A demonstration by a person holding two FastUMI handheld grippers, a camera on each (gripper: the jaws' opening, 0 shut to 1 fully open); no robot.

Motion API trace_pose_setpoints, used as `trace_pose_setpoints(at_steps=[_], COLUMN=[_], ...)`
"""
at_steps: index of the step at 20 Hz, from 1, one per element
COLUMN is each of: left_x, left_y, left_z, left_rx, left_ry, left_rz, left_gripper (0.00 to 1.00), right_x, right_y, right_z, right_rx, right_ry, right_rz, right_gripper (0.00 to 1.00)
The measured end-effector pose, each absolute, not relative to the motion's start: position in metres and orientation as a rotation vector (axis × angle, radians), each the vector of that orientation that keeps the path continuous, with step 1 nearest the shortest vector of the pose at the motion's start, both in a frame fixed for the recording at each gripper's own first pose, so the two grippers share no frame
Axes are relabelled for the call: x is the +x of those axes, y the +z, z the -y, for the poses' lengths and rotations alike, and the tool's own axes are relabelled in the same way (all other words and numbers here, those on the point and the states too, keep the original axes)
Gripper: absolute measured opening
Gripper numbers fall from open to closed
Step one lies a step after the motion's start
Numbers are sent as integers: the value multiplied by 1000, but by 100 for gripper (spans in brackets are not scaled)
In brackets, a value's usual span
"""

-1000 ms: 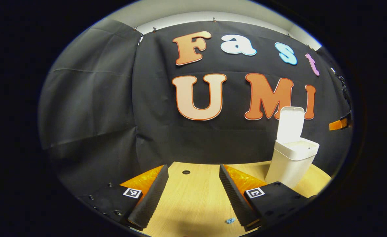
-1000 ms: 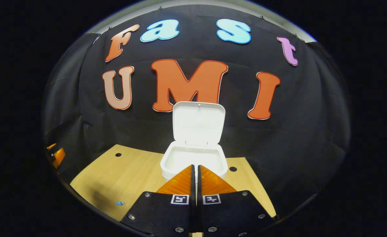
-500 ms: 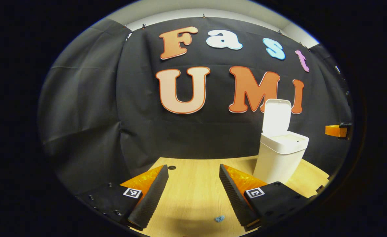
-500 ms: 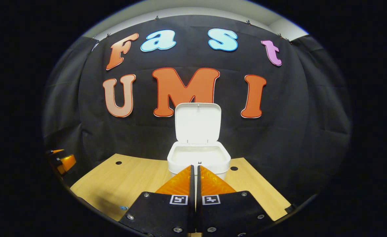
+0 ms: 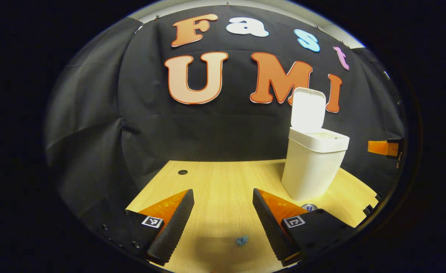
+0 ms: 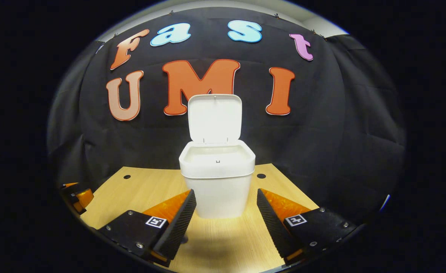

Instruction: Press the lid of the desktop garbage bin to open it, pick up the crumpled paper on the desktop and throw it into the bin, then pick up the pop can on the desktop and drop it into the bin, and finally close the garbage bin lid.

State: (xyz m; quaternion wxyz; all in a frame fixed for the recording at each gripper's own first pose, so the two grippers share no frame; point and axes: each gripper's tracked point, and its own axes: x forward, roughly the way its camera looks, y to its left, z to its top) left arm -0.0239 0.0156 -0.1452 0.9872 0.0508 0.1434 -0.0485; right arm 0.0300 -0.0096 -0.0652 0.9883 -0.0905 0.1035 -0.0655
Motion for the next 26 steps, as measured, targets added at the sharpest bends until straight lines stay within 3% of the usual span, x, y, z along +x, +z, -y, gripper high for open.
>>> trace_pose_setpoints(at_steps=[14, 24, 26], left_x=[-24, -29, -29], left_y=[-291, -357, -361], left_z=[7, -2, -1], left_rx=[118, 122, 114], left_ry=[-109, -87, -88], left_rz=[-528, -665, -681], left_gripper=[99, 99, 95], right_x=[22, 12, 10], right_y=[-139, -180, -183], right_z=[35, 53, 54], right_rx=[-249, -228, -217], right_ry=[-138, -164, -167], right_rz=[-406, -522, -538], right_gripper=[98, 98, 98])
